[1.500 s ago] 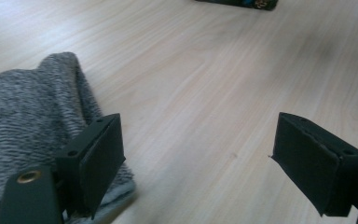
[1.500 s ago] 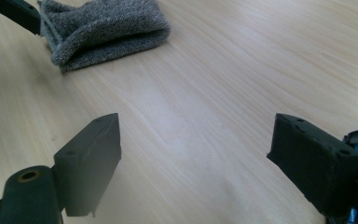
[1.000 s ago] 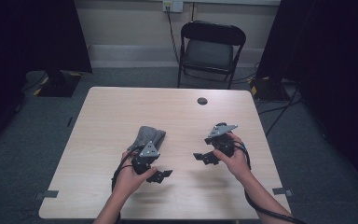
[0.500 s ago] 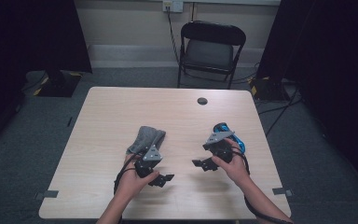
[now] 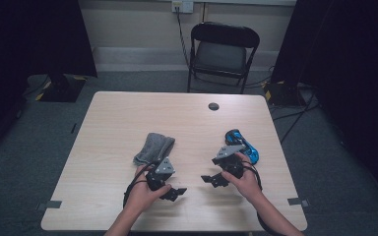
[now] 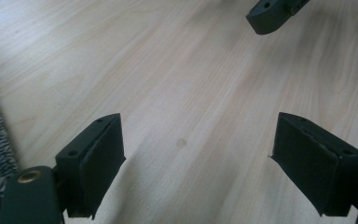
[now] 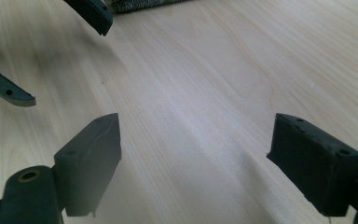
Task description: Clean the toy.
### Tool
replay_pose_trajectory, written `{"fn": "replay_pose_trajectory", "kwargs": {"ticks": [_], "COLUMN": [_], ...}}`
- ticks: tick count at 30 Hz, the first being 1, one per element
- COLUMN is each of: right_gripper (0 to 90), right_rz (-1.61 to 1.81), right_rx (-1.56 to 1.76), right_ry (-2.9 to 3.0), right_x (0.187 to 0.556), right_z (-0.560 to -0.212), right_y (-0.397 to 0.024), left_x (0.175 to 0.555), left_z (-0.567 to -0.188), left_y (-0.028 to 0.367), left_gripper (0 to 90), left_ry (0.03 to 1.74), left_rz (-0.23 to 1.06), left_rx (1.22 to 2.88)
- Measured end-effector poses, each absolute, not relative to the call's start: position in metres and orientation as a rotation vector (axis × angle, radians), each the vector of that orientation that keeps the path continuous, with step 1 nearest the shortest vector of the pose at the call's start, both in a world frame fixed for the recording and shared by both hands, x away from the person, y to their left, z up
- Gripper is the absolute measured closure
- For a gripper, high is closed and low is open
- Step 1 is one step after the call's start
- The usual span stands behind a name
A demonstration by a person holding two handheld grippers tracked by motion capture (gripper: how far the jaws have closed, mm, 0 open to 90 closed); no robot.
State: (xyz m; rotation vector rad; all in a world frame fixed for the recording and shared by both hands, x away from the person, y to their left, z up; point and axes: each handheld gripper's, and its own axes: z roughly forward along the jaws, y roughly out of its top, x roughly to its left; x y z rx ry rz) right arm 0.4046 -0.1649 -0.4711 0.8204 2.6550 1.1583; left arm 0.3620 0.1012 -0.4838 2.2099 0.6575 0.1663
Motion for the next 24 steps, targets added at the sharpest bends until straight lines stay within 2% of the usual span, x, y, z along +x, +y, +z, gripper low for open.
{"fn": "replay_pose_trajectory", "kwargs": {"ticks": [9, 24], "right_gripper": [15.2, 14.5], "right_rz": [1.139, 1.123], "right_rx": [0.821, 0.737], "right_ry": [2.678, 2.645], "right_x": [0.395, 0.381], "right_z": [-0.485, -0.500], "right_y": [-0.165, -0.163], "left_x": [0.357, 0.351], "left_z": [-0.494, -0.502], "left_y": [0.097, 0.094], "left_gripper": [16.0, 15.0], "left_ry": [0.630, 0.558], "left_rz": [0.152, 0.216], "left_rx": [2.245, 2.264]}}
